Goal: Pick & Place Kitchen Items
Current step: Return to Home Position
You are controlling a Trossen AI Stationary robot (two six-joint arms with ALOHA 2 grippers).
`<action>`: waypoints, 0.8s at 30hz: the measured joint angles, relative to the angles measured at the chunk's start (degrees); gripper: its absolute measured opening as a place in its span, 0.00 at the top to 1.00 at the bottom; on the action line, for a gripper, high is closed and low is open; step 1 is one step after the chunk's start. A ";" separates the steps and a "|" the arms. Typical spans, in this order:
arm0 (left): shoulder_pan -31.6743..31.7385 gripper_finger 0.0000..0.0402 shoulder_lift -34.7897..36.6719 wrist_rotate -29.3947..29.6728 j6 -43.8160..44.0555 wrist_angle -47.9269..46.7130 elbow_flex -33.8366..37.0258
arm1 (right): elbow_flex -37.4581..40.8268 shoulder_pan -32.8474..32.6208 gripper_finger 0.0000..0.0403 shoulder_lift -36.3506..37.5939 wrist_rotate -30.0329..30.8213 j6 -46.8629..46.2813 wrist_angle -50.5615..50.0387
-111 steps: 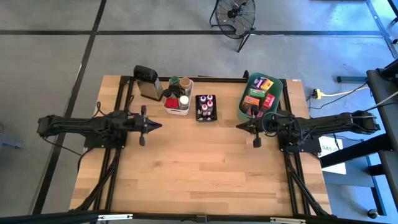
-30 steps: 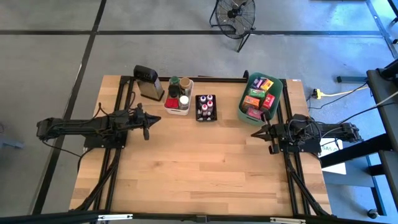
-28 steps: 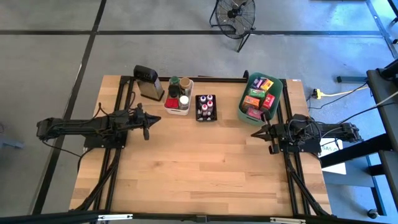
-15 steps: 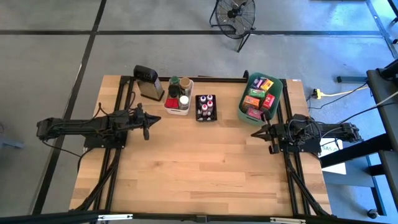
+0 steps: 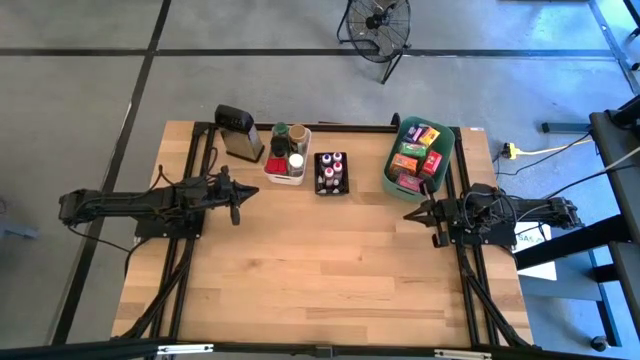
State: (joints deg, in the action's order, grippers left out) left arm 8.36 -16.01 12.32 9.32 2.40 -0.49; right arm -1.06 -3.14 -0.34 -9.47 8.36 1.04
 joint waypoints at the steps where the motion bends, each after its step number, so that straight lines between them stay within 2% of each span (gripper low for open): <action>1: 0.00 0.98 0.00 0.00 -0.02 -0.01 0.00 | 0.00 0.00 1.00 0.00 -0.01 0.00 0.00; 24: 0.00 0.98 0.00 0.00 -0.01 -0.01 0.00 | 0.00 0.00 1.00 0.00 -0.15 0.00 0.00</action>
State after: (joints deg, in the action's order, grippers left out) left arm 8.36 -16.01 12.32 9.31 2.39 -0.49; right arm -1.06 -3.14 -0.34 -9.63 8.36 1.04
